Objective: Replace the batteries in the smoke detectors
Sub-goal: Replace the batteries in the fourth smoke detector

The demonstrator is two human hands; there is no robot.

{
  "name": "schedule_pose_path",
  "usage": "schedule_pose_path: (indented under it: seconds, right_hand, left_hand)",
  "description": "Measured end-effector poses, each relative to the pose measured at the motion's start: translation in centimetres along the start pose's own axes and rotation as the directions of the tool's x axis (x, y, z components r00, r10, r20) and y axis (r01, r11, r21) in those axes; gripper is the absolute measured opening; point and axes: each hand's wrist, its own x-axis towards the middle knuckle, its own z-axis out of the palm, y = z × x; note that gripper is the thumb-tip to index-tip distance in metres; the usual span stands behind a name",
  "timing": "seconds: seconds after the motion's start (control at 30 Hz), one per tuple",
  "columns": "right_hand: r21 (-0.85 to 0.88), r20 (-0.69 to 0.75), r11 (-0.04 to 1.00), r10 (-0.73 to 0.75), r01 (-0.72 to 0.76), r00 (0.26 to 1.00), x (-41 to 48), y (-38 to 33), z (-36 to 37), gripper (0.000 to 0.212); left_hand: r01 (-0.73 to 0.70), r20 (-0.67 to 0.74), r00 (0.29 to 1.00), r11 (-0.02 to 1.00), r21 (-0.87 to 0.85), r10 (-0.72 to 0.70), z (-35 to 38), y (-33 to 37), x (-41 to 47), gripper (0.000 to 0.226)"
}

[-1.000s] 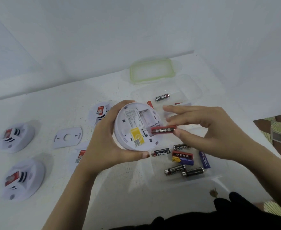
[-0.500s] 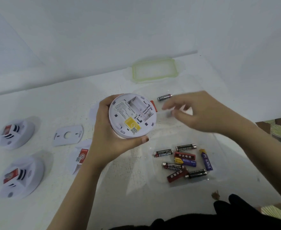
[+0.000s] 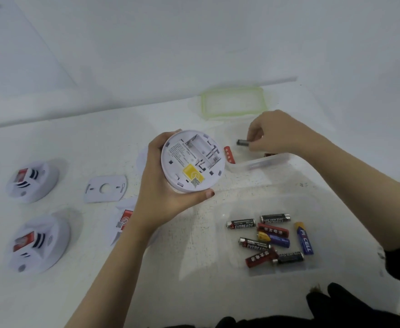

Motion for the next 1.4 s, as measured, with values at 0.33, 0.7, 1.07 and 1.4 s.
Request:
schedule_pose_path:
  seconds: [0.33, 0.7, 1.07, 1.4]
  right_hand:
    - [0.791, -0.252, 0.526, -0.188, 0.314, 0.949, -4.1, -3.2, -1.7, 0.013]
    - [0.551, -0.476, 0.651, -0.269, 0.522, 0.837, -5.4, -4.8, 0.7, 0.008]
    - [0.688, -0.487, 0.437, -0.314, 0.580, 0.815, -6.6, -4.5, 1.7, 0.016]
    - [0.679, -0.502, 0.458, -0.280, 0.573, 0.818, -7.9, -3.8, 2.9, 0.031]
  left_hand:
    - [0.007, 0.050, 0.999, 1.000, 0.011, -0.007, 0.2, 0.6, 0.2, 0.092]
    - [-0.023, 0.117, 0.993, 0.998, -0.057, 0.029, 0.6, 2.8, 0.6, 0.091]
    - [-0.153, 0.046, 0.987, 0.988, 0.033, 0.152, 1.6, 4.1, 0.4, 0.088]
    - [-0.149, 0.045, 0.988, 0.989, -0.026, 0.150, 2.1, 3.7, 0.1, 0.086]
